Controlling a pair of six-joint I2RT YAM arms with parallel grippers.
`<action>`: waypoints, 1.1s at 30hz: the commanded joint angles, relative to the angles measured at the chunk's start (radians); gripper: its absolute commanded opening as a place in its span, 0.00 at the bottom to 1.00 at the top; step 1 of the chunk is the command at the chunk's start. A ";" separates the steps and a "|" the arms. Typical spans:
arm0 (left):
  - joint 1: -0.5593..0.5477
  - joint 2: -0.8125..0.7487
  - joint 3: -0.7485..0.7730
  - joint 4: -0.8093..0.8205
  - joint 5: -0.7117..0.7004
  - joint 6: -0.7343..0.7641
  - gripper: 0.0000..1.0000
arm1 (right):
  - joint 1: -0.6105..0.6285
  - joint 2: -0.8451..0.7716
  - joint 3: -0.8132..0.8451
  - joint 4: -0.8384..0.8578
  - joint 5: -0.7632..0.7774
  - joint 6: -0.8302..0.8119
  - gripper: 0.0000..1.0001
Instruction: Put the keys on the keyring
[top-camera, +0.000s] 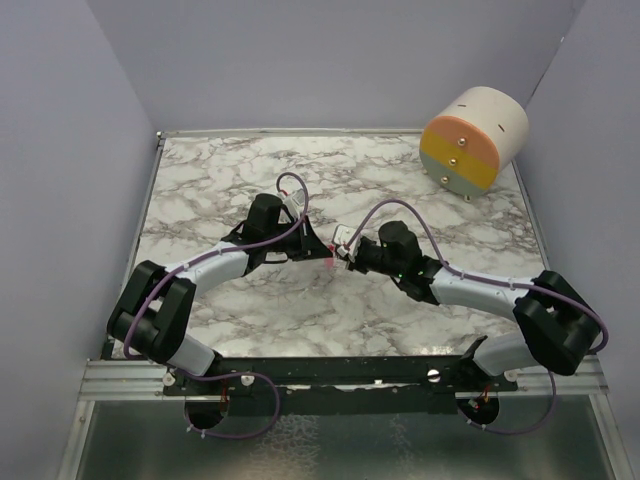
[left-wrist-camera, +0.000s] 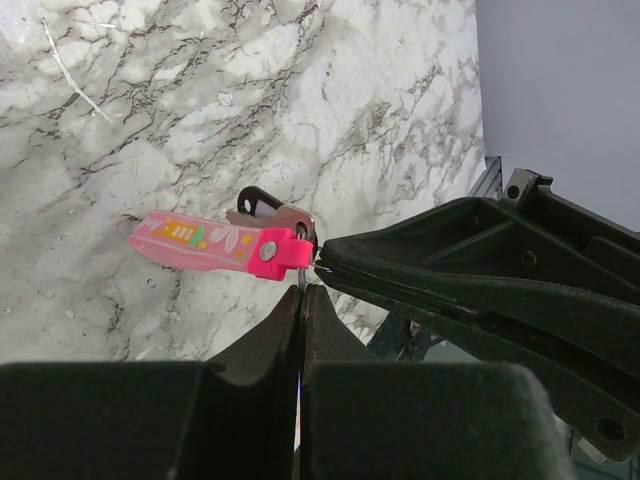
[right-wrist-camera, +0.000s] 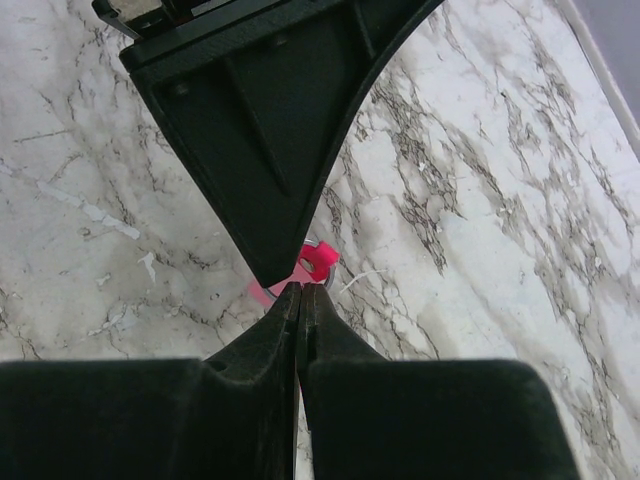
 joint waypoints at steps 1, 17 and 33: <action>-0.005 -0.007 0.023 -0.003 0.027 0.023 0.00 | 0.007 0.012 0.016 0.053 0.029 -0.015 0.01; -0.008 -0.018 0.024 -0.010 0.042 0.029 0.00 | 0.007 0.039 0.016 0.066 0.069 -0.029 0.01; -0.009 -0.012 0.019 0.004 0.089 0.036 0.00 | 0.007 0.039 -0.004 0.128 0.129 -0.073 0.01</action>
